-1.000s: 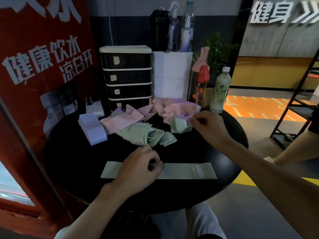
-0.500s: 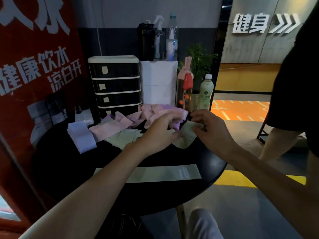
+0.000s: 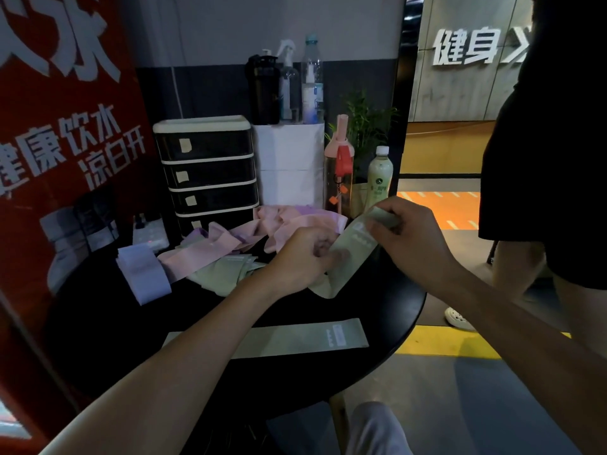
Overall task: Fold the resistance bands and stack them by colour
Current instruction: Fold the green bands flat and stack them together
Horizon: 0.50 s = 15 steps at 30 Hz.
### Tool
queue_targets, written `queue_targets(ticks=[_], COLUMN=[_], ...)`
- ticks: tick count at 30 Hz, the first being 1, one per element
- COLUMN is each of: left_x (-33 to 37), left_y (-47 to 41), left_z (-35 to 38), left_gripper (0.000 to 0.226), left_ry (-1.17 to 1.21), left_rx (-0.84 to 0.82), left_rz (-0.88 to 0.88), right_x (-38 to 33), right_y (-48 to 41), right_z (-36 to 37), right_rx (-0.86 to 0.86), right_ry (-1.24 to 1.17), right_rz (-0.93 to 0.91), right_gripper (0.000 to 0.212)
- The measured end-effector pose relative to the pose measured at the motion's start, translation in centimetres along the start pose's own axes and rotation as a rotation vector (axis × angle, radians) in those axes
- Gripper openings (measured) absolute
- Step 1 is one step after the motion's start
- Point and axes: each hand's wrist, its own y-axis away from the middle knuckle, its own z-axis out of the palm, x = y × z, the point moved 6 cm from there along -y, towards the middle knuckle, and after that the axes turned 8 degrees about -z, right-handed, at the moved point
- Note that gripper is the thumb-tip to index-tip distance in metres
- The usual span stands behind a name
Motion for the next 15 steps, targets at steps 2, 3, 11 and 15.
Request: queue_targets(ticks=[2,3,11,15], left_x=[-1.2,-1.6,-1.4,-0.8], left_y=[0.4,0.6,1.7,2.4], left_z=[-0.1,-0.2,-1.7,-2.8], left_gripper=[0.011,0.014,0.027,0.014], left_ry=[-0.016,-0.032,-0.217,-0.313], left_rx=[-0.025,-0.033,-0.035,-0.061], left_rz=[-0.065,-0.084,-0.104,-0.097], right_x=[0.3,0.5,3.0,3.8], right_y=[-0.2,-0.2,0.5,0.9], right_z=[-0.7,-1.1,-3.1,-3.8], right_rx=[0.054,0.078,0.246,0.346], right_ry=[-0.009,-0.024,-0.189,-0.244], right_rz=[0.020,0.040,0.202,0.256], right_gripper=[0.016,0.013,0.029,0.029])
